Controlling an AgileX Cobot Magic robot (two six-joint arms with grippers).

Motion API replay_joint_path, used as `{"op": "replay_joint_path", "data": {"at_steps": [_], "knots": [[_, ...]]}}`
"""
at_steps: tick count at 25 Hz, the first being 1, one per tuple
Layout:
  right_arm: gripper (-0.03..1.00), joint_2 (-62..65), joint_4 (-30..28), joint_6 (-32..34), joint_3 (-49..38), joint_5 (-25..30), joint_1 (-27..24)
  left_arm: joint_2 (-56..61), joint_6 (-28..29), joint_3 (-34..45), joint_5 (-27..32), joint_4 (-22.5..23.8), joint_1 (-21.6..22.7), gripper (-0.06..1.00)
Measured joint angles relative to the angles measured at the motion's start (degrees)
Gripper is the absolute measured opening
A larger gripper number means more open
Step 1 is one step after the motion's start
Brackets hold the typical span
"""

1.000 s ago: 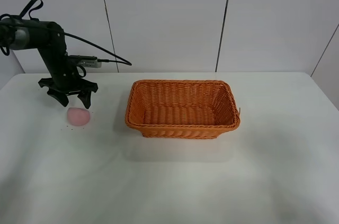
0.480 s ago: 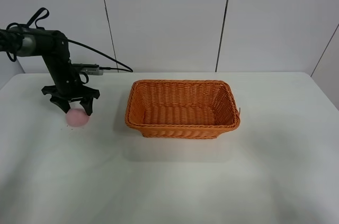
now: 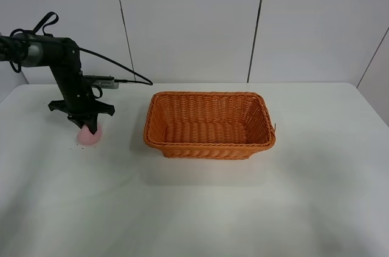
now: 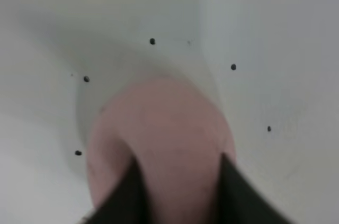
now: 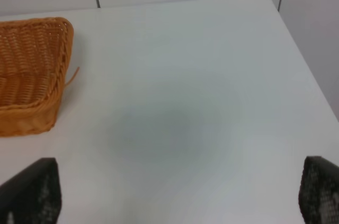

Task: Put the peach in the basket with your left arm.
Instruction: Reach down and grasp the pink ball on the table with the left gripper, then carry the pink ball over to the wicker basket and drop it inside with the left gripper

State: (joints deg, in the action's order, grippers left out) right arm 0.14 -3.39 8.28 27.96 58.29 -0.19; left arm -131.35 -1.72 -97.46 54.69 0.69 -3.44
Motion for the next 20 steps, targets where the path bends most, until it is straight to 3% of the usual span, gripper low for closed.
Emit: {"op": "replay_joint_path", "data": {"at_steps": [2, 10, 15, 20], "knots": [[0.69, 0.00, 0.00, 0.00, 0.00, 0.00, 0.00, 0.05, 0.07, 0.00, 0.07, 0.00, 0.00, 0.12], [0.69, 0.00, 0.00, 0.00, 0.00, 0.00, 0.00, 3.49, 0.12, -1.79, 4.73, 0.06, 0.00, 0.12], [0.69, 0.00, 0.00, 0.00, 0.00, 0.00, 0.00, 7.80, 0.12, -8.46, 11.79, -0.01, 0.00, 0.11], [0.69, 0.00, 0.00, 0.00, 0.00, 0.00, 0.00, 8.92, 0.31, -14.91, 12.28, -0.69, 0.00, 0.11]]}}
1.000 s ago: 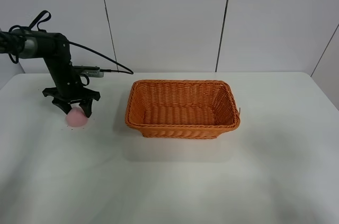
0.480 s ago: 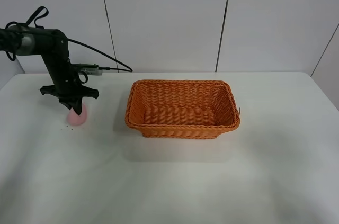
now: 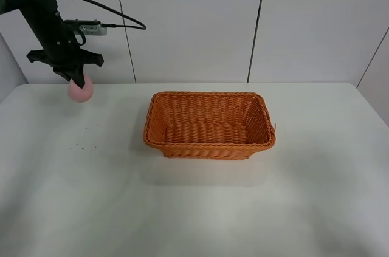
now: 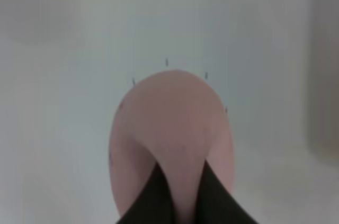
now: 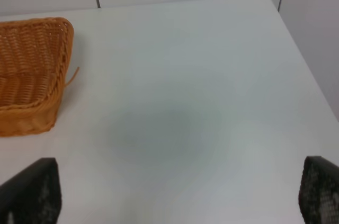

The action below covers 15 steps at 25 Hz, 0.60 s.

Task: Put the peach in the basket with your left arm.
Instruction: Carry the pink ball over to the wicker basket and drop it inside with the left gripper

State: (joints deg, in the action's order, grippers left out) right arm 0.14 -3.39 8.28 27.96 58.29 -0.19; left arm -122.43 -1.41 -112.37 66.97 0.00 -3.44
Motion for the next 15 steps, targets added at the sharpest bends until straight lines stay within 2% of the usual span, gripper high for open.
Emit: {"op": "replay_joint_path", "data": {"at_steps": [6, 15], "knots": [[0.69, 0.00, 0.00, 0.00, 0.00, 0.00, 0.00, 0.00, 0.07, -1.83, 0.00, 0.00, -3.43, 0.11], [0.69, 0.00, 0.00, 0.00, 0.00, 0.00, 0.00, -0.16, 0.26, -1.83, 0.00, -2.41, -18.04, 0.11]]}}
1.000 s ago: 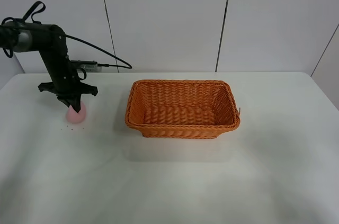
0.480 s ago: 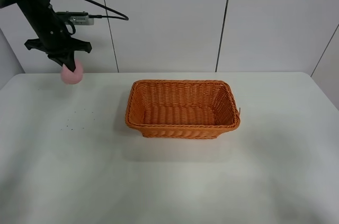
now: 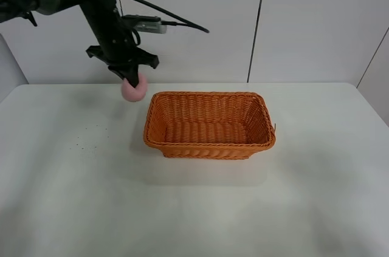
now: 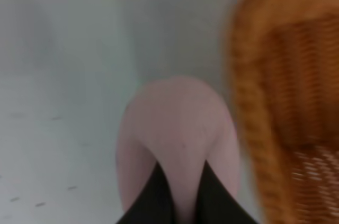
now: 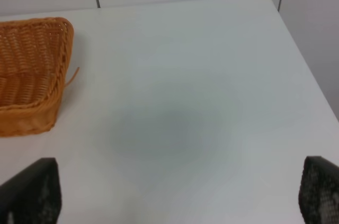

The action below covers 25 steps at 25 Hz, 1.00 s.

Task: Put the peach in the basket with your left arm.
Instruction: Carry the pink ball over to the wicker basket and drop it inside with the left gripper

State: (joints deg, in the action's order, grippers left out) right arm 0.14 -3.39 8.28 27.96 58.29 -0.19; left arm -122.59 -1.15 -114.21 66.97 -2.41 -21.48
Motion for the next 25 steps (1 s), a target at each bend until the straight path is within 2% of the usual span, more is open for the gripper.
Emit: {"op": "replay_joint_path", "data": {"at_steps": [4, 9, 14, 19, 21, 22, 25], "knots": [[0.69, 0.00, 0.00, 0.00, 0.00, 0.00, 0.00, -1.90, 0.00, -0.86, -0.07, -0.27, -6.40, 0.11], [0.69, 0.00, 0.00, 0.00, 0.00, 0.00, 0.00, -8.04, 0.00, -4.69, -1.59, -0.46, -11.72, 0.11], [0.69, 0.00, 0.00, 0.00, 0.00, 0.00, 0.00, -15.49, 0.00, -9.44, -4.28, -0.48, -13.06, 0.11], [0.69, 0.00, 0.00, 0.00, 0.00, 0.00, 0.00, -18.09, -0.11, -9.51, -6.52, -1.10, -13.06, 0.12], [0.69, 0.00, 0.00, 0.00, 0.00, 0.00, 0.00, -18.02, -0.27, -9.51, -7.69, -1.93, -13.06, 0.18], [0.69, 0.00, 0.00, 0.00, 0.00, 0.00, 0.00, -18.02, -0.37, -9.51, -7.87, -2.44, -13.06, 0.25], [0.69, 0.00, 0.00, 0.00, 0.00, 0.00, 0.00, -18.02, -0.45, -9.51, -7.07, -3.04, -13.06, 0.54]]}}
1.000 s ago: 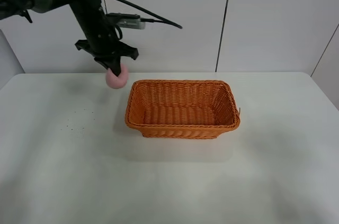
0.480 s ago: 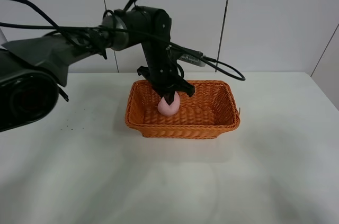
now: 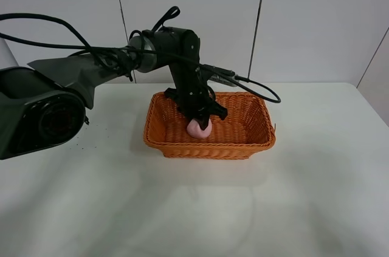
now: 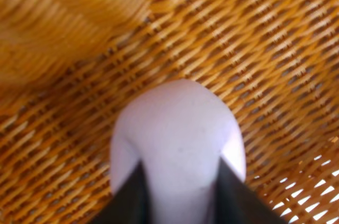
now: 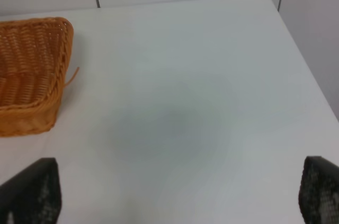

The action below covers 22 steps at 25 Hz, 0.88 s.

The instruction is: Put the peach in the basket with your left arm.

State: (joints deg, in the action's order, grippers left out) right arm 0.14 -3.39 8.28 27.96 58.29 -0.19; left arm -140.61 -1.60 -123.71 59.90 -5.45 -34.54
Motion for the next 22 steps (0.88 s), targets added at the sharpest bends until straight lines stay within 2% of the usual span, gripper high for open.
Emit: {"op": "replay_joint_path", "data": {"at_steps": [2, 5, 9, 16, 22], "knots": [[0.69, 0.00, 0.00, 0.00, 0.00, 0.00, 0.00, 0.00, 0.00, 0.00, 0.64, -0.04, 0.00, 0.70], [0.69, 0.00, 0.00, 0.00, 0.00, 0.00, 0.00, 0.00, 0.00, -0.31, 2.94, -0.18, 0.00, 0.78], [0.69, 0.00, 0.00, 0.00, 0.00, 0.00, 0.00, 1.58, 0.00, -1.11, 6.83, -0.23, 0.49, 0.80], [0.69, 0.00, 0.00, 0.00, 0.00, 0.00, 0.00, 8.24, 0.00, -1.44, 7.09, 0.05, 2.97, 0.80], [0.69, 0.00, 0.00, 0.00, 0.00, 0.00, 0.00, 9.07, -0.37, -1.80, 7.09, 1.47, 3.92, 0.79]]}}
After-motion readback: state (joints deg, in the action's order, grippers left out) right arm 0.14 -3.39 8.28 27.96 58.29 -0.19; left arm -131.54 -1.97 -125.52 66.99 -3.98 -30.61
